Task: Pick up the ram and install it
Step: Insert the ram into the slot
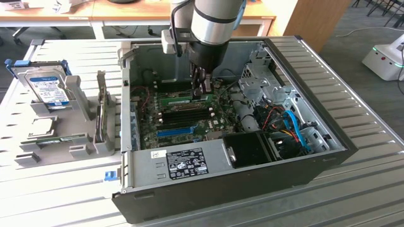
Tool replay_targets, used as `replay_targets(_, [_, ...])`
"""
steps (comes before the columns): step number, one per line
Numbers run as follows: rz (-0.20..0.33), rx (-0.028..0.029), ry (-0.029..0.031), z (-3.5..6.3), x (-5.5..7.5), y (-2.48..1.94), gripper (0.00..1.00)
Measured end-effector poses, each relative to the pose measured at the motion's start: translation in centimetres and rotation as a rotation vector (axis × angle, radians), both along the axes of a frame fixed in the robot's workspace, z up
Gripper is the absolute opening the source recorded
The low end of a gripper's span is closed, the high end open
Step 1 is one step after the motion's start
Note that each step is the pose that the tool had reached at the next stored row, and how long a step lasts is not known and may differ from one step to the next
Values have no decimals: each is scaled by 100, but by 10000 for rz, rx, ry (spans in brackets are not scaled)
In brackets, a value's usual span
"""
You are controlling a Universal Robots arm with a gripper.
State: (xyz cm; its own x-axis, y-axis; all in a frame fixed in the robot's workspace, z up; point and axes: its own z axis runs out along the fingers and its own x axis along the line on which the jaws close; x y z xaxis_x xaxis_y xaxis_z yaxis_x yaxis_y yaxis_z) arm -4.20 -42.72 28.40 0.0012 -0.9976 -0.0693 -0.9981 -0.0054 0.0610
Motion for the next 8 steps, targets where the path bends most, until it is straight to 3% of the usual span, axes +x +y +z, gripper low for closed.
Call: replay_targets(8, [0,0,-2,-117,0,0,12])
